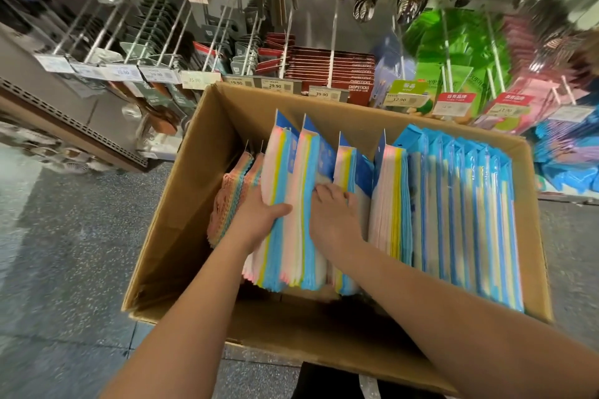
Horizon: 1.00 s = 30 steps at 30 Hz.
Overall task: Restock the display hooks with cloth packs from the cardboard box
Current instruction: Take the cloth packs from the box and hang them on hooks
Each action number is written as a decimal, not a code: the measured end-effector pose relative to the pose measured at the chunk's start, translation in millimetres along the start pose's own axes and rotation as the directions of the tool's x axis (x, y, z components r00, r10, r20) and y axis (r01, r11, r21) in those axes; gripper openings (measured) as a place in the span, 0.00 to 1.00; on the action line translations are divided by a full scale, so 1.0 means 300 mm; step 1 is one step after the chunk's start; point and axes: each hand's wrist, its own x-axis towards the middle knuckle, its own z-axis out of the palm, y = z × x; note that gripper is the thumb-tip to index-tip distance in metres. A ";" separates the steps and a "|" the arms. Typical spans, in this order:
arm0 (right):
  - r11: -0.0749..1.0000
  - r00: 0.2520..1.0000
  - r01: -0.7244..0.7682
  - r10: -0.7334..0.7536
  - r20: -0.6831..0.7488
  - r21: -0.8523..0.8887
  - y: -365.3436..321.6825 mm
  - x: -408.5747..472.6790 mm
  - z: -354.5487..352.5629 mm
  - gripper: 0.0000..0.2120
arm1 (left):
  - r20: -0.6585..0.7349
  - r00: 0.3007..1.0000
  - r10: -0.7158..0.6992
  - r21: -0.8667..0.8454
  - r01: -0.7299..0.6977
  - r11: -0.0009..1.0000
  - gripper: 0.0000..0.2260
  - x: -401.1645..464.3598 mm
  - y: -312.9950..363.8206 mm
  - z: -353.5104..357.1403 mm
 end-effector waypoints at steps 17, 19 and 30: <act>0.557 0.925 0.037 0.295 -0.239 0.830 0.417 -0.429 -0.537 0.49 | -0.046 0.944 0.327 -0.270 -0.327 0.906 0.22 -0.579 0.400 0.224; 0.491 0.945 -0.027 0.296 -0.138 0.871 0.581 -0.539 -0.541 0.47 | 0.018 0.939 0.344 -0.260 -0.327 0.908 0.23 -0.613 0.428 0.390; -0.395 0.905 -0.032 0.379 0.195 0.918 1.608 -1.358 -0.346 0.15 | 0.378 0.882 0.283 -0.163 -0.238 0.958 0.25 -0.897 0.425 1.570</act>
